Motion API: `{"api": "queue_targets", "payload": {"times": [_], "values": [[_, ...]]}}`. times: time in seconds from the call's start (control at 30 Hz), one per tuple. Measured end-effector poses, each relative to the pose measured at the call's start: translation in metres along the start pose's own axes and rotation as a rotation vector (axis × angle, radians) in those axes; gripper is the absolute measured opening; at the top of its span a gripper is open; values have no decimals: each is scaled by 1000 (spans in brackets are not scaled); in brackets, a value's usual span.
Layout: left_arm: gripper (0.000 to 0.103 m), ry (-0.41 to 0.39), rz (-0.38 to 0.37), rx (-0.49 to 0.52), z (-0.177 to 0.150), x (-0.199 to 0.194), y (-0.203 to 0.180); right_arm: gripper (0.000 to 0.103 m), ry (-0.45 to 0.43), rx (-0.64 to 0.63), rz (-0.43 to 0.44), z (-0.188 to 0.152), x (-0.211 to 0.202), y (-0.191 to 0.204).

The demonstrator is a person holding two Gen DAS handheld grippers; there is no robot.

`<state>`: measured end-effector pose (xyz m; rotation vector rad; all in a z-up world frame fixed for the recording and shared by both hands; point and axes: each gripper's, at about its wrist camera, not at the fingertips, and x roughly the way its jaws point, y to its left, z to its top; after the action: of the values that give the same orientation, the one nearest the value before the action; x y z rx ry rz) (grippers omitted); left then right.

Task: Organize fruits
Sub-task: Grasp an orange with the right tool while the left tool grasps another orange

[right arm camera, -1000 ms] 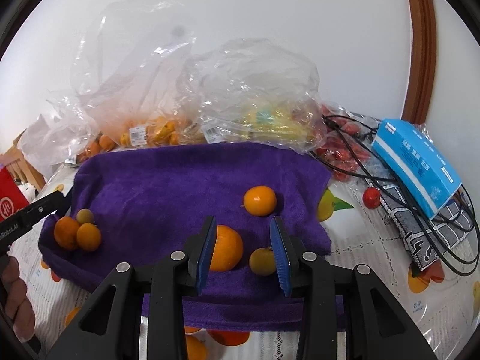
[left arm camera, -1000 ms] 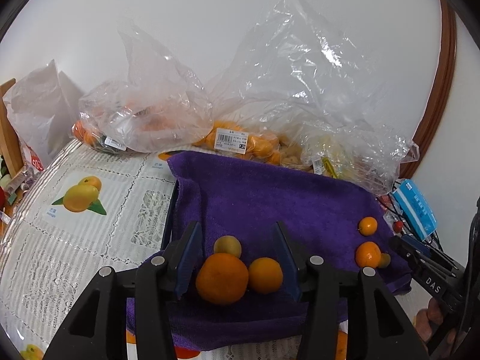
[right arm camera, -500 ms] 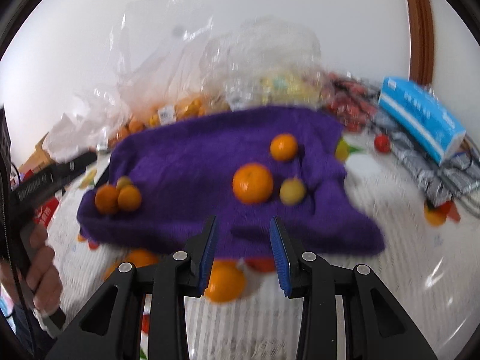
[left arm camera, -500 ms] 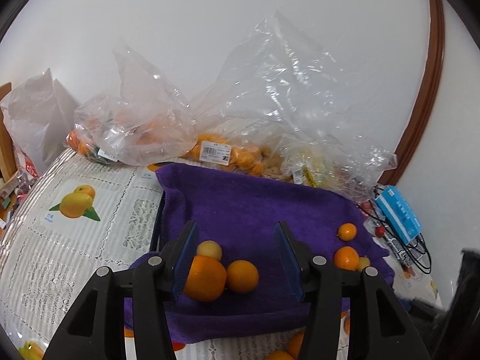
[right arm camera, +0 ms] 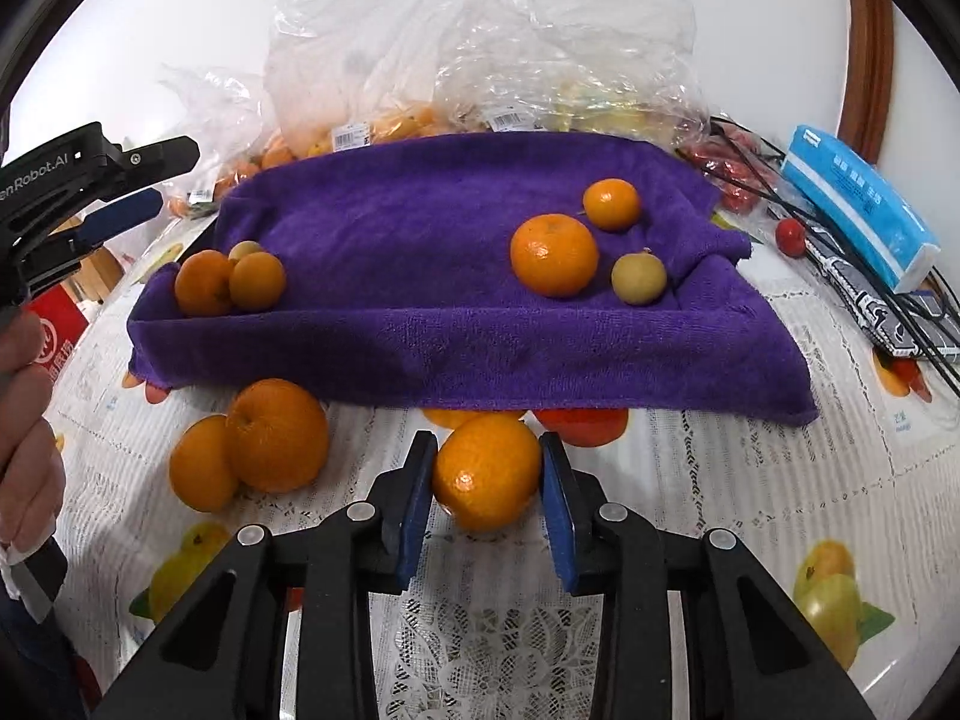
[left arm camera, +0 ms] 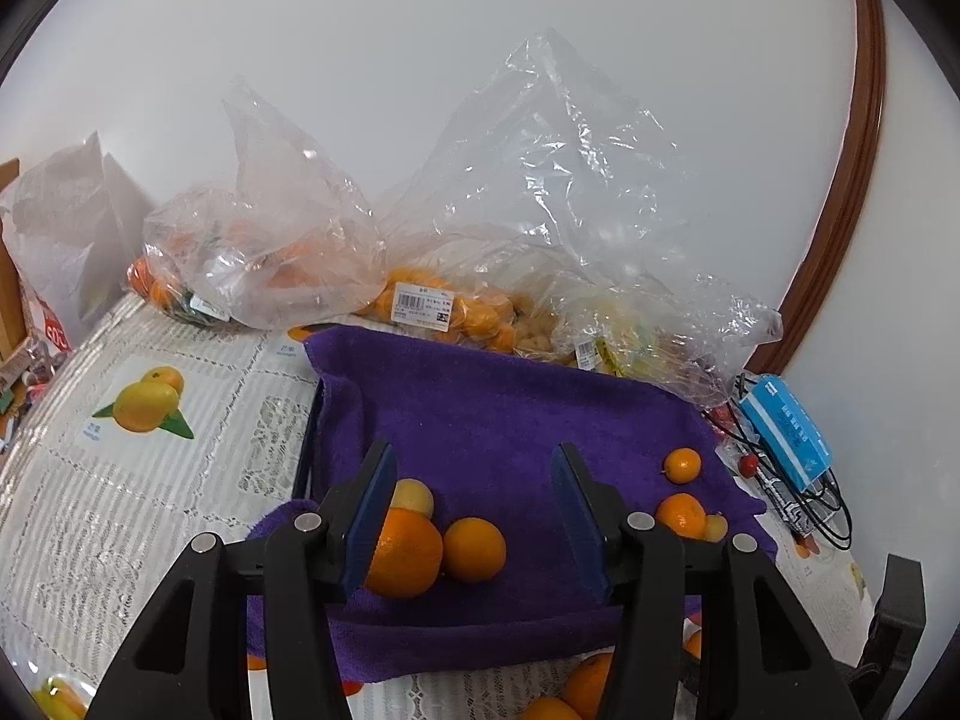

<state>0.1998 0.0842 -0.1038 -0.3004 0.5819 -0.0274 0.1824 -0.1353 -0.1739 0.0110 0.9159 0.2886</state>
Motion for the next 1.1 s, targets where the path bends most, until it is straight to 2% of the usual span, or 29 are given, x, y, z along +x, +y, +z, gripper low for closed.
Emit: {"api": "queue_targets", "payload": {"times": [0.17,0.27,0.4,0.53,0.73,0.9,1.1], "values": [[51,41,-36,36,-2,2,-9,34,-8,45,19,-8,-9,-4],[51,80,-82,52,-4,1,-16,34,0,81,-5,-12,-15,-7],[51,107,-86,115,-14,-9,-26,33,-15,96,-61,-17,-34,-11],[51,184,-145,159,-26,-13,-30,34,-47,159,-72,-15,-55,-18],[49,232,-141,214,-35,-18,-29,33,-86,214,-119,-11,-75,-16],[49,284,-191,212,-41,-20,-17,34,-99,235,-147,-7,-82,-7],[49,297,-173,245,-47,-27,-16,34,-136,241,-143,-9,-90,9]]}}
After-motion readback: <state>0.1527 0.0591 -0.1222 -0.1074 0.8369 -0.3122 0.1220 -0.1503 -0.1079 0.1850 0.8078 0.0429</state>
